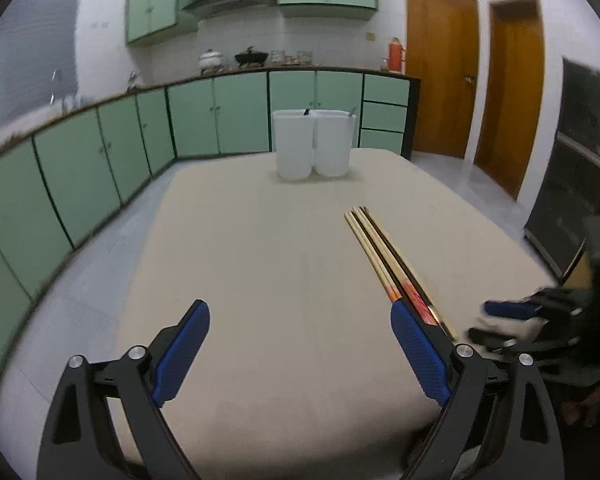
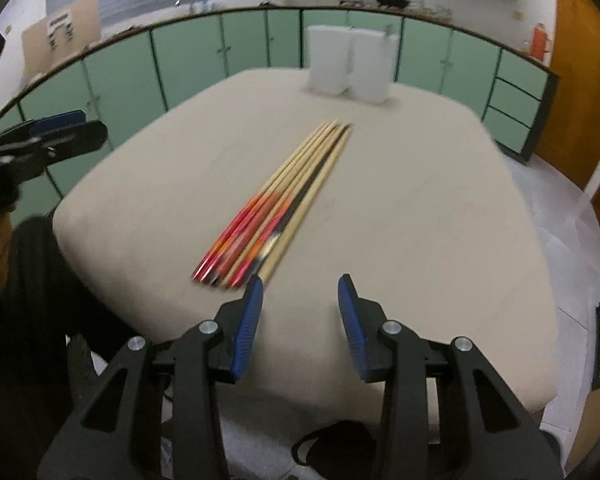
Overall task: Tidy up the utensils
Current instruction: 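Move both open tools back to the chopsticks on the table, then grasp a red-patterned chopstick with the left tool while the right tool grasps a plain wooden chopstick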
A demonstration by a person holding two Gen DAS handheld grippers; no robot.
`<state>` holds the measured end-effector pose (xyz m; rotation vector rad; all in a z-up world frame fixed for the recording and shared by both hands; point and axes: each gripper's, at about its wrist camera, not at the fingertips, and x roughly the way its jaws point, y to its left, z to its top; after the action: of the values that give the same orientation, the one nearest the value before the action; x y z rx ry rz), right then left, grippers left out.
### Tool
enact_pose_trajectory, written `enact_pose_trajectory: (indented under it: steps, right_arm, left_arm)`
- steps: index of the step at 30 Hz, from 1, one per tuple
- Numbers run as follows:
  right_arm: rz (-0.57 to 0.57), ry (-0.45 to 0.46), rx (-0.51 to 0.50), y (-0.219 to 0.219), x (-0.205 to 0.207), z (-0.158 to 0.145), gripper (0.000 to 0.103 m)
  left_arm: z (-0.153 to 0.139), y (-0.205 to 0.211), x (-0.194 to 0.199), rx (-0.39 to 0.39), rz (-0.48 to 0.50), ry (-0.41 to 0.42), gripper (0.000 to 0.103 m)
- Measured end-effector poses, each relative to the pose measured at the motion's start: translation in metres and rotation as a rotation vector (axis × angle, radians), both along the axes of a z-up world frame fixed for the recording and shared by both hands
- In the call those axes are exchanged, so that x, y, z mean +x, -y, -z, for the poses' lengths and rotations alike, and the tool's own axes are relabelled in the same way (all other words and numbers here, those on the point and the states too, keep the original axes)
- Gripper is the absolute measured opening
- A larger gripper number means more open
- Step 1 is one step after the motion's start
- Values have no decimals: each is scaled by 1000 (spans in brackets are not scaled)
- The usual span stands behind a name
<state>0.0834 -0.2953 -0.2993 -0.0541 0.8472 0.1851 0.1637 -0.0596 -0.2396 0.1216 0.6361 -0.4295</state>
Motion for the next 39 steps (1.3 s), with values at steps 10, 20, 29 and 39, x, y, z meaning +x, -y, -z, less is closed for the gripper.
enact_pose_trajectory:
  steps: [10,20,29,39]
  right_arm:
    - [47,8,17,19,19,3,34]
    - [102,5,70,50,18,3,36]
    - [104,5,83,54,19,5,36]
    - [121,11,57,52,28,7,7]
  left_arm:
    - [32,34,-8,26,81,-63,90]
    - [70,80,-10,186,174,-99,90]
    - [71,64,10,156,69,-115,90]
    - [67,63,10,138,102,-117,46]
